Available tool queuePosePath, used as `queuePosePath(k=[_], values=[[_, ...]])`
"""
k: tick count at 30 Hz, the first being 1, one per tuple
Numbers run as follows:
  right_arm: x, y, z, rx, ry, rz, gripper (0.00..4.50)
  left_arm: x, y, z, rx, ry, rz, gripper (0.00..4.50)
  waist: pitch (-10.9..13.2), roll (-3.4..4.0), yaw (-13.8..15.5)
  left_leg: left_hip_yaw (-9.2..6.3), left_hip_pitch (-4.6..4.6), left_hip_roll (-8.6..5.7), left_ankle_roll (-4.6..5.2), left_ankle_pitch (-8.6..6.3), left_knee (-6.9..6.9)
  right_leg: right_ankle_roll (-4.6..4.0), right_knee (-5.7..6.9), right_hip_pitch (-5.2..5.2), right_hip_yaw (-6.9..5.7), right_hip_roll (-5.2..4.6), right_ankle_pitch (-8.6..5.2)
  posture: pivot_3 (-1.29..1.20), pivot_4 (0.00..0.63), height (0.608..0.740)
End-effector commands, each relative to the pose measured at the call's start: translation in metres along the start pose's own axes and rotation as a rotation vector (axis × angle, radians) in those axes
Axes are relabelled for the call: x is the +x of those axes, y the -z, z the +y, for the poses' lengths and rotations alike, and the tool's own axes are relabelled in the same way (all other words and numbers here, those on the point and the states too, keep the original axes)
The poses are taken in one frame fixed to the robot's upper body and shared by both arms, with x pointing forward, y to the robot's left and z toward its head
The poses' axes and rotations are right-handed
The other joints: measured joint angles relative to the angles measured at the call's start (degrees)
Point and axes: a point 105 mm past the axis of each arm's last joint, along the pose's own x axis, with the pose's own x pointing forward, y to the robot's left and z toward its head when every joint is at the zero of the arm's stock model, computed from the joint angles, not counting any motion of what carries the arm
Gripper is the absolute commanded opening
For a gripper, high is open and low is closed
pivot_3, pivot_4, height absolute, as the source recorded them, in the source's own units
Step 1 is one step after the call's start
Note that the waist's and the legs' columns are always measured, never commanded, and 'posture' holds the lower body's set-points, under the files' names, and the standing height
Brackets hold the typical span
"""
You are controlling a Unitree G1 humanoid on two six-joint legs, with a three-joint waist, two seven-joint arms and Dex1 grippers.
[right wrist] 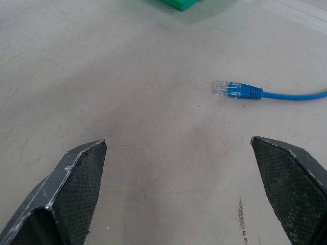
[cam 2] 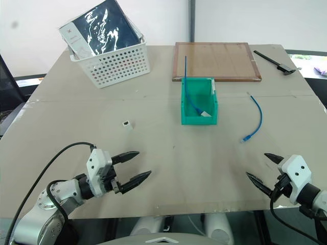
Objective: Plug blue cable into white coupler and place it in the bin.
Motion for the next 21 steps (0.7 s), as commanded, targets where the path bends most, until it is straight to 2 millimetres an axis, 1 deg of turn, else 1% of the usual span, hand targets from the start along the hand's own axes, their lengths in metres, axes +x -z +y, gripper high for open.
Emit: queuePosePath(k=[1, 4, 6, 8, 10, 12, 13, 15, 18, 19, 20, 21], values=[[0.001, -0.015, -0.008, -0.062, 0.02, -0.032, 4.47, 0.002, -0.008, 0.0, 0.043, 0.012, -0.031, 4.5, 0.0, 0.0, 0.0, 0.0, 0.0, 0.0, 0.0, 0.0, 0.0, 0.0, 0.0, 0.0, 0.0, 0.0, 0.0, 0.0, 0.15, 0.74], [0.009, -0.027, -0.01, -0.082, 0.019, -0.046, 4.47, 0.008, -0.016, 0.003, 0.02, 0.003, -0.055, 4.5, 0.0, 0.01, -0.04, 0.02, 0.01, 0.0, 0.0, 0.0, 0.01, 0.01, 0.0, 0.0, 0.01, 0.01, 0.01, 0.0, 0.15, 0.74], [0.01, -0.033, -0.016, -0.092, 0.027, -0.041, 4.47, 0.013, -0.023, 0.008, -0.01, -0.016, -0.078, 4.5, -0.01, 0.0, 0.02, -0.01, 0.02, -0.01, 0.0, 0.0, 0.04, 0.01, 0.01, 0.02, -0.02, 0.02, 0.01, 0.0, 0.15, 0.74], [0.01, -0.038, -0.02, -0.113, 0.004, -0.024, 4.47, 0.017, -0.033, 0.008, -0.016, -0.005, -0.102, 4.5, 0.0, 0.01, 0.08, -0.03, 0.01, -0.01, 0.0, 0.0, 0.03, 0.01, 0.01, 0.02, -0.04, 0.03, 0.01, 0.0, 0.15, 0.74], [0.009, -0.044, -0.026, -0.164, -0.039, 0.005, 4.47, 0.02, -0.043, 0.004, 0.001, 0.038, -0.12, 4.5, 0.01, 0.0, 0.08, -0.04, -0.02, -0.04, 0.01, 0.0, 0.03, 0.0, 0.01, 0.02, -0.06, 0.02, 0.02, 0.0, 0.15, 0.74], [0.011, -0.049, -0.035, -0.232, -0.089, 0.064, 4.47, 0.021, -0.049, -0.008, 0.074, 0.126, -0.114, 4.5, 0.02, -0.01, 0.0, 0.02, -0.01, -0.06, 0.01, 0.0, 0.04, -0.01, 0.0, 0.02, -0.02, 0.01, 0.03, 0.0, 0.15, 0.74], [0.014, -0.054, -0.042, -0.29, -0.117, 0.091, 4.47, 0.021, -0.049, -0.014, 0.113, 0.175, -0.1, 4.5, 0.02, -0.01, -0.09, 0.07, 0.0, -0.07, 0.02, 0.0, 0.03, -0.02, -0.01, 0.02, 0.02, 0.0, 0.04, 0.0, 0.15, 0.74], [0.021, -0.06, -0.052, -0.385, -0.167, 0.138, 4.47, 0.021, -0.049, -0.02, 0.143, 0.225, -0.09, 4.5, 0.07, 0.02, -0.42, 0.19, 0.05, -0.06, 0.03, -0.01, 0.03, -0.09, -0.01, 0.02, 0.1, 0.02, 0.08, 0.0, 0.15, 0.74], [0.033, -0.061, -0.067, -0.524, -0.245, 0.241, 4.47, 0.021, -0.05, -0.026, 0.172, 0.282, -0.086, 4.5, 0.12, 0.02, -0.58, 0.21, 0.07, -0.02, 0.03, -0.01, 0.03, -0.02, -0.01, 0.03, 0.06, 0.06, 0.03, 0.0, 0.15, 0.74], [0.038, -0.058, -0.07, -0.568, -0.297, 0.28, 4.08, 0.021, -0.05, -0.029, 0.182, 0.303, -0.081, 4.5, 0.15, -0.06, -0.56, 0.21, 0.06, -0.02, 0.04, -0.01, 0.03, -0.02, -0.01, 0.03, 0.04, 0.06, 0.03, 0.0, 0.15, 0.74], [0.041, -0.056, -0.072, -0.594, -0.334, 0.306, 3.93, 0.021, -0.05, -0.03, 0.189, 0.315, -0.079, 4.5, 0.19, -0.04, -0.64, 0.22, 0.05, -0.01, 0.03, -0.01, 0.03, -0.07, -0.01, 0.04, -0.04, 0.09, 0.04, 0.0, 0.15, 0.74], [0.046, -0.055, -0.075, -0.625, -0.36, 0.321, 3.57, 0.021, -0.049, -0.031, 0.191, 0.321, -0.078, 4.5, 0.21, -0.04, -0.71, 0.26, 0.01, -0.02, 0.03, -0.01, 0.03, -0.13, -0.01, 0.01, -0.03, 0.09, 0.09, 0.0, 0.15, 0.74]])
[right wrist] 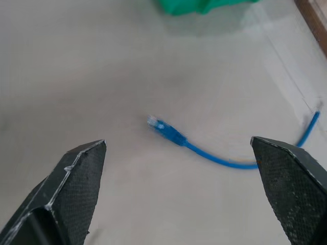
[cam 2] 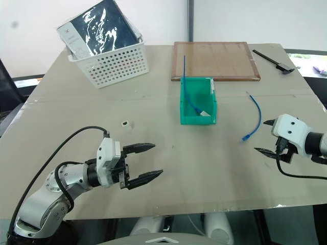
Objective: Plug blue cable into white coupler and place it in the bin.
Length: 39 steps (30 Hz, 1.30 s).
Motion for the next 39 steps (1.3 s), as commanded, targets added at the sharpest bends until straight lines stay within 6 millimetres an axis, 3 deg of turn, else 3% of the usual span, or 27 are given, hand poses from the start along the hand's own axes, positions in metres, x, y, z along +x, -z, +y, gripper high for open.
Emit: queuePosePath(k=[1, 2, 3, 9, 17, 18, 23, 28, 32, 36, 39], values=[[0.012, 0.011, -0.006, -0.123, -0.128, 0.073, 3.1, 0.001, -0.01, -0.009, 0.066, 0.057, -0.016, 4.5, 0.03, 0.02, -0.06, 0.0, 0.0, -0.01, 0.0, 0.0, 0.0, -0.09, -0.01, 0.01, 0.01, -0.02, 0.06, 0.0, 0.15, 0.74], [0.016, 0.012, -0.008, -0.151, -0.144, 0.084, 3.02, 0.001, -0.01, -0.009, 0.068, 0.058, -0.017, 4.5, 0.05, 0.02, -0.01, -0.01, -0.01, -0.02, 0.0, 0.0, 0.0, -0.11, -0.02, 0.01, 0.01, -0.03, 0.07, 0.0, 0.15, 0.74], [0.022, 0.015, -0.011, -0.199, -0.167, 0.102, 2.32, 0.001, -0.01, -0.009, 0.069, 0.06, -0.017, 4.5, 0.07, -0.01, -0.09, -0.04, -0.04, -0.03, 0.0, 0.0, -0.01, -0.12, -0.03, 0.0, 0.0, -0.06, 0.07, 0.0, 0.15, 0.74], [0.045, 0.018, -0.023, -0.403, -0.278, 0.159, 2.32, 0.001, -0.008, -0.011, 0.071, 0.055, -0.021, 4.5, 0.2, 0.02, -0.73, -0.06, -0.01, -0.06, 0.0, 0.0, -0.01, -0.11, -0.1, -0.01, 0.12, -0.11, 0.1, 0.0, 0.15, 0.74], [0.069, 0.014, -0.025, -0.481, -0.366, 0.155, 2.32, 0.003, -0.007, -0.012, 0.075, 0.029, -0.027, 4.5, 0.2, -0.05, -0.96, -0.09, 0.05, -0.05, 0.0, 0.0, 0.0, -0.14, -0.08, 0.02, 0.12, -0.1, 0.12, 0.0, 0.15, 0.74], [0.071, 0.014, -0.026, -0.478, -0.376, 0.16, 1.78, 0.003, -0.007, -0.012, 0.075, 0.027, -0.027, 4.5, 0.2, -0.05, -0.96, -0.08, 0.08, -0.03, 0.0, 0.0, 0.0, -0.18, -0.06, 0.03, 0.13, -0.08, 0.14, 0.0, 0.15, 0.74], [0.078, 0.006, -0.026, -0.43, -0.421, 0.135, 0.04, 0.004, -0.006, -0.011, 0.078, 0.01, -0.031, 4.5, 0.19, -0.11, -1.28, -0.06, 0.25, -0.01, 0.0, 0.0, 0.0, -0.27, -0.01, 0.16, 0.18, -0.05, 0.21, 0.0, 0.15, 0.74], [0.079, -0.021, -0.019, -0.303, -0.448, 0.032, 0.04, 0.004, -0.004, -0.009, 0.075, -0.014, -0.034, 4.5, 0.24, -0.05, -1.18, -0.05, 0.47, 0.02, 0.0, 0.0, -0.05, -0.29, 0.04, 0.34, 0.23, -0.01, 0.2, 0.0, 0.15, 0.74], [0.082, -0.056, 0.008, -0.227, -0.478, 0.009, 0.04, 0.0, 0.003, 0.0, 0.047, -0.066, -0.023, 4.5, 0.27, 0.02, -0.65, -0.15, 0.3, 0.0, 0.0, 0.0, -0.07, -0.28, 0.04, 0.19, 0.14, -0.1, 0.2, 0.0, 0.15, 0.74], [0.108, -0.099, 0.042, -0.176, -0.475, -0.062, 0.04, -0.007, 0.014, 0.009, 0.059, -0.089, 0.02, 4.5, 0.26, 0.01, -0.69, -0.29, -0.04, -0.02, -0.01, 0.0, -0.02, -0.1, 0.04, -0.12, 0.02, -0.12, 0.31, 0.0, 0.15, 0.74], [0.135, -0.112, 0.06, -0.184, -0.452, -0.059, 0.04, -0.01, 0.02, 0.017, 0.097, -0.088, 0.058, 4.5, 0.27, 0.02, -0.7, -0.33, -0.03, -0.02, -0.02, 0.0, -0.03, -0.17, 0.05, -0.12, -0.03, -0.09, 0.27, 0.0, 0.15, 0.74]])
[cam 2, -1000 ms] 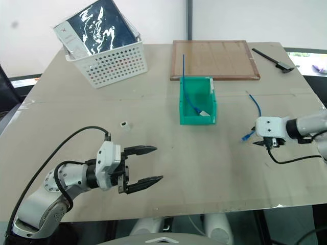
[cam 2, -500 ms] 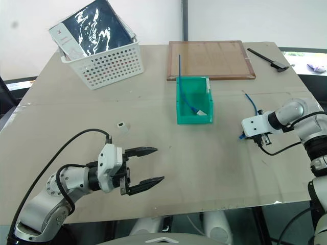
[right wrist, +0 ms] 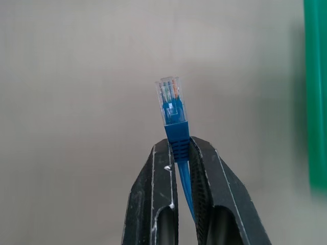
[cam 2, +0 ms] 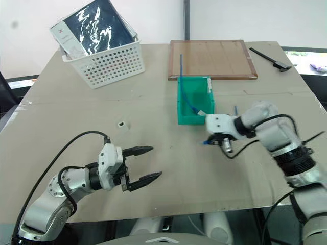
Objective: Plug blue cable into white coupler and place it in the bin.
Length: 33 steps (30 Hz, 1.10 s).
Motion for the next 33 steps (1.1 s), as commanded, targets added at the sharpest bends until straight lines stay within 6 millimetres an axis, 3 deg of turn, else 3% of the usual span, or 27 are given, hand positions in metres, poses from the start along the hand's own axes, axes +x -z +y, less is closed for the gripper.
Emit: queuePosePath(k=[1, 4, 5, 9, 12, 13, 14, 20, 25, 33], values=[[0.034, -0.014, -0.001, -0.008, 0.048, 0.026, 0.04, -0.006, 0.0, 0.012, 0.088, -0.008, 0.029, 4.5, 0.0, 0.0, 0.12, 0.0, -0.01, -0.01, 0.0, 0.0, 0.0, -0.08, 0.0, 0.0, -0.01, 0.0, -0.05, 0.0, 0.15, 0.74], [0.047, -0.019, -0.009, -0.01, 0.093, 0.007, 0.04, -0.005, 0.004, 0.018, 0.098, -0.002, 0.054, 4.5, -0.04, -0.06, -0.02, 0.04, 0.01, -0.06, -0.01, 0.01, 0.04, -0.08, 0.0, 0.02, 0.01, -0.01, -0.05, 0.0, 0.15, 0.74], [0.047, -0.019, -0.011, -0.006, 0.104, -0.001, 0.72, -0.004, 0.005, 0.018, 0.105, 0.007, 0.063, 4.5, -0.06, -0.1, 0.01, 0.04, 0.03, -0.07, -0.01, 0.01, 0.04, -0.07, 0.01, 0.04, 0.01, -0.01, -0.04, 0.0, 0.15, 0.74], [0.024, -0.022, -0.009, 0.041, 0.151, -0.103, 2.27, 0.005, 0.007, 0.023, 0.114, 0.04, 0.081, 4.5, -0.05, -0.08, 0.47, -0.04, 0.0, -0.09, -0.02, 0.01, 0.03, 0.09, 0.0, 0.04, -0.07, -0.02, 0.05, 0.0, 0.15, 0.74], [-0.002, -0.034, 0.008, 0.073, 0.172, -0.252, 3.4, 0.015, 0.008, 0.027, 0.127, 0.08, 0.095, 4.5, -0.01, -0.03, 0.8, -0.13, -0.1, -0.13, -0.02, 0.01, 0.01, 0.11, -0.03, 0.0, -0.15, -0.05, 0.06, 0.0, 0.15, 0.74], [-0.009, -0.036, 0.012, 0.096, 0.203, -0.291, 4.16, 0.019, 0.007, 0.029, 0.13, 0.092, 0.097, 4.5, -0.01, -0.04, 0.74, -0.12, -0.14, -0.12, -0.01, 0.01, 0.0, 0.12, -0.05, -0.03, -0.14, -0.05, 0.07, 0.0, 0.15, 0.74], [-0.016, -0.036, 0.017, 0.113, 0.24, -0.33, 4.44, 0.023, 0.007, 0.03, 0.134, 0.105, 0.098, 4.5, -0.01, -0.03, 0.61, -0.11, -0.13, -0.11, -0.01, 0.0, 0.0, 0.13, -0.04, -0.03, -0.14, -0.04, 0.07, 0.0, 0.15, 0.74], [-0.046, -0.028, 0.048, 0.21, 0.512, -0.431, 4.48, 0.045, 0.005, 0.039, 0.152, 0.151, 0.114, 4.5, -0.01, -0.04, 1.24, -0.11, -0.13, -0.1, 0.0, 0.0, 0.0, 0.15, -0.01, -0.03, -0.15, -0.01, 0.06, 0.0, 0.15, 0.74], [-0.053, -0.014, 0.079, 0.282, 0.649, -0.397, 4.48, 0.061, 0.012, 0.045, 0.193, 0.184, 0.152, 4.5, -0.02, -0.05, 1.17, -0.01, -0.05, -0.1, 0.0, 0.01, 0.04, 0.18, 0.01, 0.03, -0.07, 0.02, 0.05, 0.0, 0.15, 0.74], [-0.059, -0.006, 0.108, 0.353, 0.735, -0.337, 4.48, 0.082, 0.022, 0.057, 0.234, 0.207, 0.192, 4.5, -0.06, -0.12, 1.34, 0.02, 0.03, -0.08, 0.01, 0.01, 0.1, 0.31, 0.08, 0.12, -0.03, 0.07, -0.04, 0.0, 0.15, 0.74]])
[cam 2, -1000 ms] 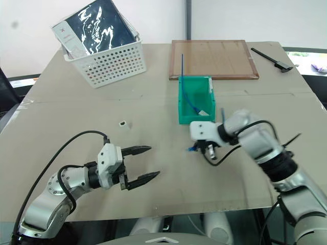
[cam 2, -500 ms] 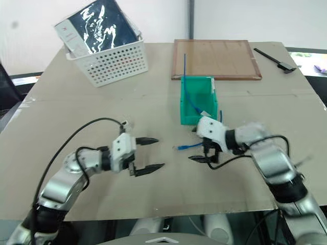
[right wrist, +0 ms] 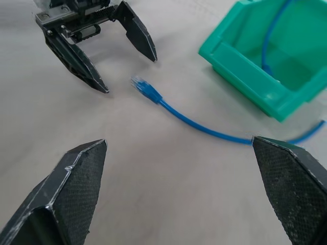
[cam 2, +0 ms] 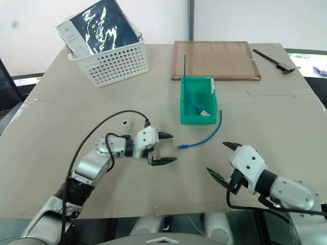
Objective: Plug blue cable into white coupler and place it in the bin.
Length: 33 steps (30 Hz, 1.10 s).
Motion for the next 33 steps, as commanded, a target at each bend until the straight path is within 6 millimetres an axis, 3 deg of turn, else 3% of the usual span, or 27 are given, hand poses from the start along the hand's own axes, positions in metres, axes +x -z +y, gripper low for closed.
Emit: queuePosePath(k=[1, 2, 3, 5, 12, 15, 20, 24, 28, 33], values=[[-0.01, -0.01, 0.003, -0.046, 0.032, -0.024, 4.48, 0.004, 0.0, 0.003, 0.043, 0.018, 0.013, 4.5, -0.02, -0.03, 0.02, -0.02, -0.01, 0.0, 0.0, 0.0, 0.0, 0.0, -0.01, 0.0, -0.01, 0.0, 0.0, 0.0, 0.15, 0.74], [-0.013, -0.007, 0.005, -0.047, 0.031, -0.011, 4.5, 0.005, 0.002, 0.003, 0.048, 0.03, 0.02, 4.0, -0.02, -0.04, 0.02, -0.01, -0.01, -0.01, 0.0, 0.0, 0.0, -0.05, -0.01, 0.01, 0.0, -0.02, 0.03, 0.0, 0.15, 0.74], [-0.017, -0.004, 0.005, -0.04, 0.039, 0.002, 4.5, 0.007, 0.002, 0.001, 0.048, 0.045, 0.017, 4.0, -0.03, -0.04, -0.04, 0.0, -0.01, 0.0, 0.0, 0.0, 0.0, -0.05, -0.01, 0.01, 0.0, -0.02, 0.03, 0.0, 0.15, 0.74], [-0.022, -0.001, 0.005, -0.036, 0.049, 0.017, 4.5, 0.009, 0.003, 0.001, 0.053, 0.062, 0.014, 3.38, -0.09, -0.04, 0.11, 0.02, 0.0, -0.02, 0.01, 0.0, 0.01, 0.03, -0.02, 0.02, 0.02, -0.03, -0.01, 0.0, 0.15, 0.74], [-0.019, 0.006, 0.007, 0.019, 0.069, 0.003, 4.5, 0.012, -0.002, -0.001, 0.066, 0.091, -0.012, 0.01, -0.18, -0.07, 0.0, 0.0, 0.06, 0.04, 0.01, 0.0, 0.01, 0.07, -0.01, 0.06, 0.01, 0.0, -0.06, 0.0, 0.15, 0.74], [-0.01, 0.007, 0.01, 0.11, 0.088, -0.026, 4.5, 0.011, -0.01, -0.002, 0.085, 0.1, -0.046, 0.01, -0.18, -0.07, 0.01, -0.02, 0.03, 0.04, 0.01, 0.0, 0.01, 0.04, -0.01, 0.05, -0.01, -0.01, -0.04, 0.0, 0.15, 0.74], [0.007, 0.003, 0.007, 0.5, 0.177, -0.163, 4.5, 0.004, -0.073, 0.0, 0.081, 0.104, -0.326, 0.01, -0.15, -0.09, 0.14, -0.12, -0.06, 0.05, 0.01, 0.0, 0.02, -0.14, -0.02, 0.01, -0.05, -0.07, 0.07, 0.0, 0.15, 0.74], [0.013, -0.006, 0.008, 0.633, 0.172, -0.213, 4.5, 0.001, -0.102, -0.001, 0.142, 0.104, -0.412, 0.01, -0.17, -0.06, 0.07, -0.13, -0.05, 0.04, 0.01, 0.0, 0.03, -0.17, -0.03, 0.01, -0.05, -0.09, 0.06, 0.0, 0.15, 0.74], [0.015, -0.03, -0.001, 0.735, 0.176, -0.347, 3.21, -0.001, -0.116, 0.003, 0.244, 0.055, -0.455, 0.0, -0.17, -0.06, -0.09, -0.1, -0.03, 0.03, 0.01, 0.0, 0.01, -0.14, -0.03, 0.01, -0.02, -0.05, 0.07, 0.0, 0.15, 0.74], [0.023, -0.057, -0.011, 0.812, 0.148, -0.477, 3.21, 0.0, -0.116, 0.009, 0.331, 0.001, -0.464, 0.0, -0.16, -0.06, -0.1, -0.09, -0.02, 0.01, 0.01, 0.0, 0.01, -0.14, -0.02, 0.02, -0.02, 0.01, 0.08, 0.0, 0.15, 0.74]])
